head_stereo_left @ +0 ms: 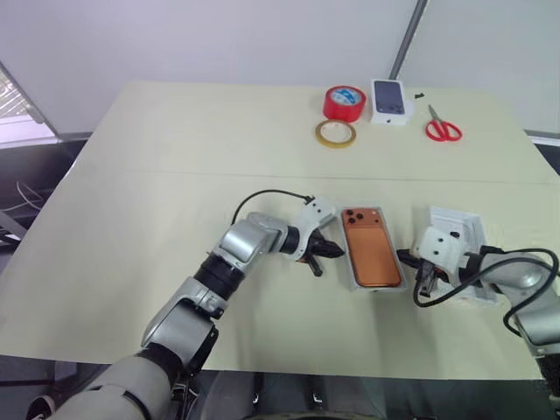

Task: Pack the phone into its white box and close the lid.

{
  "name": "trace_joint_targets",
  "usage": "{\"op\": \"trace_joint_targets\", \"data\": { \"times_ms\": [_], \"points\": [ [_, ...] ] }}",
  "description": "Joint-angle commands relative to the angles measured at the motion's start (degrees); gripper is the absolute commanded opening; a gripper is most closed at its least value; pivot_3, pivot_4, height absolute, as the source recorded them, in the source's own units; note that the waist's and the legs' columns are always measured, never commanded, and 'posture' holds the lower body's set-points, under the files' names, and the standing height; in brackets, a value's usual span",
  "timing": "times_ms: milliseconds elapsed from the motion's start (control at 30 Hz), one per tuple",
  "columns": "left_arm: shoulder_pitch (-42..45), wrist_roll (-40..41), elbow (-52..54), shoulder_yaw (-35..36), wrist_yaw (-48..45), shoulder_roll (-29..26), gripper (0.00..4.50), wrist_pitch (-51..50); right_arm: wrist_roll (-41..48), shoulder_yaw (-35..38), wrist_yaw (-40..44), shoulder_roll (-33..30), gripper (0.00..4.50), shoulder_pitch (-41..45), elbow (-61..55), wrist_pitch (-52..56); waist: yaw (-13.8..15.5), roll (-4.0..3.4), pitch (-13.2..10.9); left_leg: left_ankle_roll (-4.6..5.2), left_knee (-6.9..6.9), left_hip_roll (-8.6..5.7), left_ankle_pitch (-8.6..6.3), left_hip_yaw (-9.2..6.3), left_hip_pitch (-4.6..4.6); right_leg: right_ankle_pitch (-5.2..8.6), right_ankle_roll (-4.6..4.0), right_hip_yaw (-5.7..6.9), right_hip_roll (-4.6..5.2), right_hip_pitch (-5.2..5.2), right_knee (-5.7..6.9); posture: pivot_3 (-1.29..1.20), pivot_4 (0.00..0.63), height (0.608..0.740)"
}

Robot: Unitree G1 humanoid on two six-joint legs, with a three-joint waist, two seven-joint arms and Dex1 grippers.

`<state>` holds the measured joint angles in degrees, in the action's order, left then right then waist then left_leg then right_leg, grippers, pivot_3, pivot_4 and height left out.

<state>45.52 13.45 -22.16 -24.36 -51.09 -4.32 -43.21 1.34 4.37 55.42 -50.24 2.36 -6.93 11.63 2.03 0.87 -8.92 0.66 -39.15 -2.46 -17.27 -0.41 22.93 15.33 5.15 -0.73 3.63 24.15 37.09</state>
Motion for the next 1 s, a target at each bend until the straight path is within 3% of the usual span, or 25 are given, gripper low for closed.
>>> {"op": "trace_joint_targets", "data": {
  "times_ms": [33, 467, 800, 933, 1000],
  "points": [
    [1.00, -0.09, 0.51, 0.23, -1.42, 1.15, 0.01, 2.18, 1.76, 0.28, 0.66, -0.42, 0.00, -1.00, -3.66, -0.16, 0.05, 0.00, 0.00, 0.00, 0.00, 0.01, 0.00, 0.00, 0.00, 0.00, 0.00, 0.00, -0.01, 0.01, 0.01, 0.00, 0.150, 0.740],
    [-3.26, -0.52, 6.26, 3.49, -0.23, -3.61, 0.01, 2.65, -1.91, 0.89, 0.35, -3.80, 0.00, -2.38, 4.19, -6.88, 0.07, -0.01, 0.00, -0.13, 0.00, 0.02, 0.08, 0.01, 0.00, 0.00, 0.00, 0.00, -0.02, 0.03, 0.04, 0.00, 0.150, 0.740],
    [-7.80, 1.90, 13.48, 10.46, 1.58, -8.69, 0.01, 3.25, 2.12, 9.16, 1.69, -7.30, 0.00, -10.96, 3.56, -7.21, 0.29, 0.00, 0.00, -0.12, -0.03, 0.02, 0.07, 0.00, 0.02, 0.00, 0.00, 0.00, 0.01, -0.02, 0.01, 0.00, 0.150, 0.740],
    [-10.27, 1.43, 16.04, 12.60, 0.59, -11.75, 0.01, 10.22, 3.96, 12.68, 2.89, -8.37, 0.00, -13.29, 3.37, -7.65, 0.02, -0.02, 0.01, -0.11, -0.01, 0.02, 0.06, 0.01, -0.02, 0.00, 0.00, 0.00, 0.01, -0.02, 0.02, 0.00, 0.150, 0.740],
    [-11.24, 4.93, 17.05, 15.11, -2.30, -12.95, 0.01, 10.09, 9.01, 14.13, 4.13, -7.35, 0.00, -12.07, 1.35, -2.19, -0.32, -0.04, 0.01, -0.11, 0.01, 0.06, 0.06, 0.03, -0.05, 0.00, 0.00, -0.01, 0.00, -0.02, 0.01, 0.00, 0.150, 0.740]
  ]
}}
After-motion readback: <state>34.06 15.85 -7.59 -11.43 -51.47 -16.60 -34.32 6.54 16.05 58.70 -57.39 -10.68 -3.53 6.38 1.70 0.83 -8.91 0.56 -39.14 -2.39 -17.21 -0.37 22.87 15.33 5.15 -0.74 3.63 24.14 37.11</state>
